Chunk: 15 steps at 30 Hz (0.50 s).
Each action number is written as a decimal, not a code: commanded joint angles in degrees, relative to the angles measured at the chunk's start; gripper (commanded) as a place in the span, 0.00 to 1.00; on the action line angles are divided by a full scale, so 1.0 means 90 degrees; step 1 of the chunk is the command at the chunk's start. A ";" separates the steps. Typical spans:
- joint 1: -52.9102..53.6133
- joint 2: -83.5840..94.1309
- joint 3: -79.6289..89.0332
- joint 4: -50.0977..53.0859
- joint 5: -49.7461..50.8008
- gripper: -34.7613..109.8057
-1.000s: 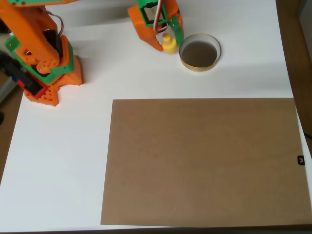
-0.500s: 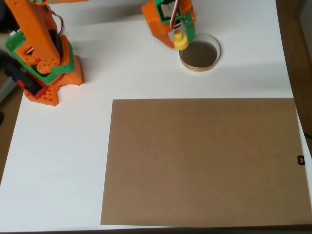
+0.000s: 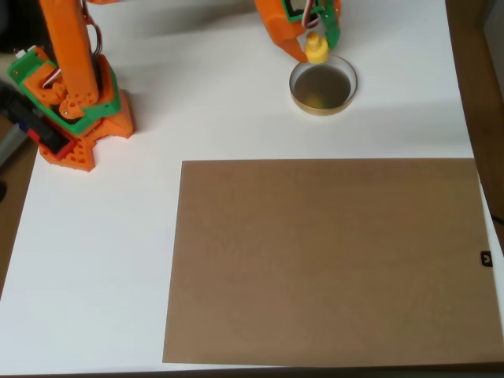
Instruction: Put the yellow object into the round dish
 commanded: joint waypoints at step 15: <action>0.0088 -0.1299 -0.1729 0.0850 0.0078 0.24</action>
